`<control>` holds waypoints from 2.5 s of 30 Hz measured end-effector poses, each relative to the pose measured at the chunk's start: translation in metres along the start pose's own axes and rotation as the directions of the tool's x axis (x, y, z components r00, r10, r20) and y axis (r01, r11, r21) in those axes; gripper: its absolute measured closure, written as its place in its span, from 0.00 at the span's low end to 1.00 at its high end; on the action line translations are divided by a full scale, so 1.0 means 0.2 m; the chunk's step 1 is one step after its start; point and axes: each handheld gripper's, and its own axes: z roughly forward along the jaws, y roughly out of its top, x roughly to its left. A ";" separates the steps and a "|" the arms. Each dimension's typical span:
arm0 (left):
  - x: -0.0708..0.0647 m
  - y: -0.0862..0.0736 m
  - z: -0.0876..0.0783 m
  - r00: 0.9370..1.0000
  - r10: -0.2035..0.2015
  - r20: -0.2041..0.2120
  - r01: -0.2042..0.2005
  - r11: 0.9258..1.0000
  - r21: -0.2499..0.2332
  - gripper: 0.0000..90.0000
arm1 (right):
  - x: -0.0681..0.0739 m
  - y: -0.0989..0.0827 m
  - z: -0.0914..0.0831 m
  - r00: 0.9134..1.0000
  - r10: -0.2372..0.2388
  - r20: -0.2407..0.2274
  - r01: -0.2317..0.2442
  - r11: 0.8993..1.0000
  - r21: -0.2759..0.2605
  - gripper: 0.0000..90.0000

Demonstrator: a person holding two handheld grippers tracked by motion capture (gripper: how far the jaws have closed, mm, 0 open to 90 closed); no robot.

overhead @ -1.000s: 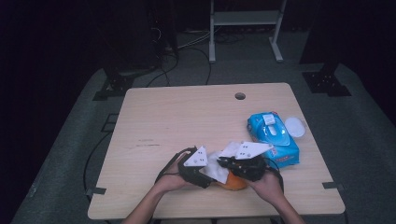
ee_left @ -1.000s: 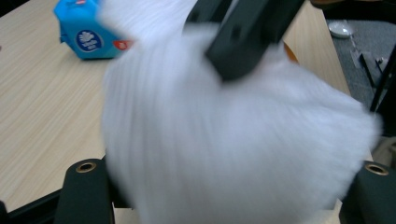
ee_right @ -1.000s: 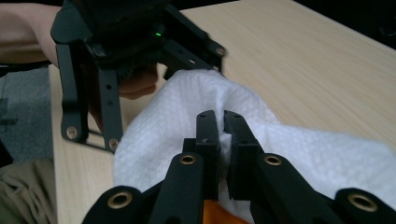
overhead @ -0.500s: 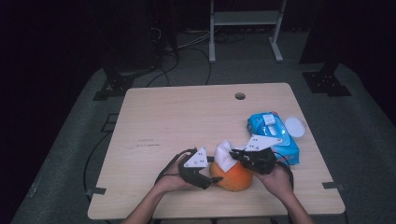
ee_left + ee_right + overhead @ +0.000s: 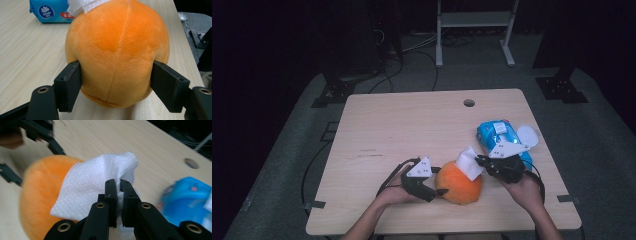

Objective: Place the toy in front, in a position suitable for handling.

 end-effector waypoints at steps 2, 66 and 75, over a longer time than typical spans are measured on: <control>0.00 0.00 0.00 1.000 -0.001 0.000 0.001 1.000 0.000 0.30 | -0.01 0.00 -0.02 1.000 -0.009 0.029 0.009 1.000 0.002 0.94; -0.01 -0.01 0.03 1.000 0.007 0.008 -0.007 1.000 0.014 0.30 | 0.13 0.02 0.11 0.980 0.045 -0.193 -0.053 0.998 -0.037 0.91; -0.01 -0.02 0.03 1.000 0.013 0.005 -0.013 0.999 0.029 0.30 | 0.11 -0.02 0.08 0.975 0.086 -0.205 -0.098 0.994 -0.049 0.91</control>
